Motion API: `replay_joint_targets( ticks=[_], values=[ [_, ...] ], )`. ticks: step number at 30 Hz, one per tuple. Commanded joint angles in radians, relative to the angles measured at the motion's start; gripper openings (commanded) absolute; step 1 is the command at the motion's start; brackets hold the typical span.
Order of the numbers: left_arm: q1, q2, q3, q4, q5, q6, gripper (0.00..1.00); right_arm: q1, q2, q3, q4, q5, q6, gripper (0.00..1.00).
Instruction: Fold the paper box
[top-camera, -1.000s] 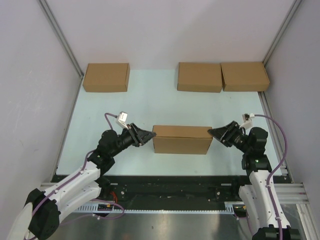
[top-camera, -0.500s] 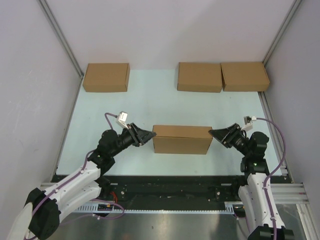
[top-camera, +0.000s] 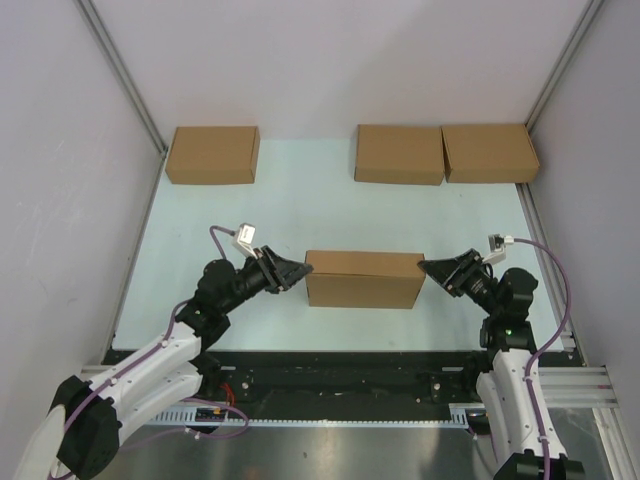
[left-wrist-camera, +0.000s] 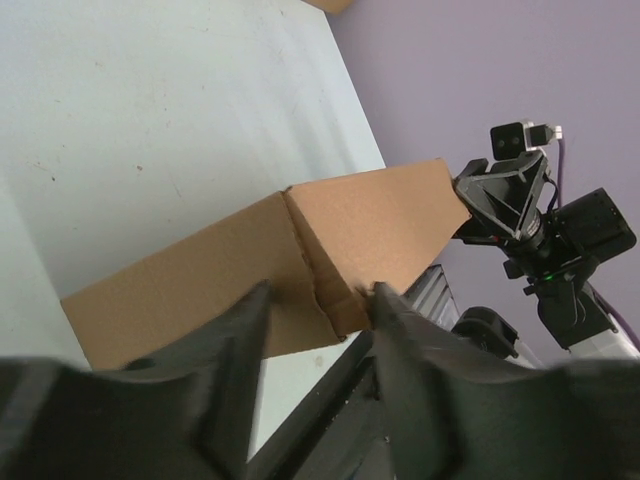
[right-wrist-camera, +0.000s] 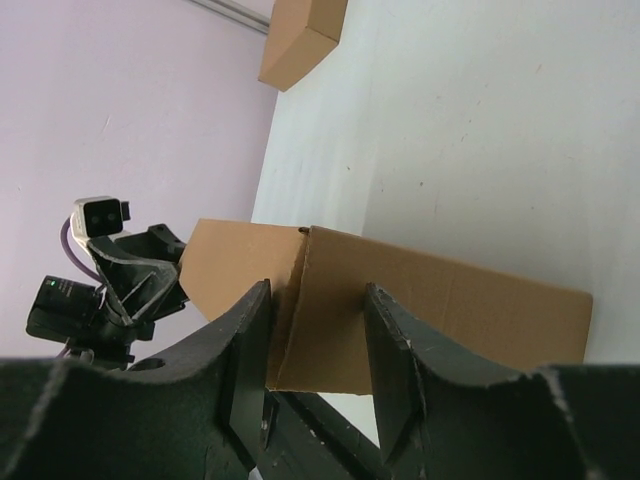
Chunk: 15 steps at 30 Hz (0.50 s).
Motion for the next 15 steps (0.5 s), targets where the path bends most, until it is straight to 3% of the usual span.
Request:
replay_joint_targets(
  ticks=[1,2,5,15],
  values=[
    [0.007,0.017,-0.023,-0.079,0.011,0.031,0.6,0.007,0.016,-0.094,-0.323,-0.006,-0.107,0.0],
    [0.007,0.014,-0.02,-0.084,0.01,0.031,0.68,0.007,0.008,-0.09,-0.333,-0.005,-0.112,0.0],
    [0.007,0.006,-0.003,-0.101,0.004,0.031,0.78,0.007,-0.001,-0.077,-0.355,0.002,-0.121,0.0],
    [0.045,0.009,0.031,-0.044,0.05,-0.038,0.84,0.007,0.005,-0.019,-0.41,0.02,-0.167,0.0]
  ],
)
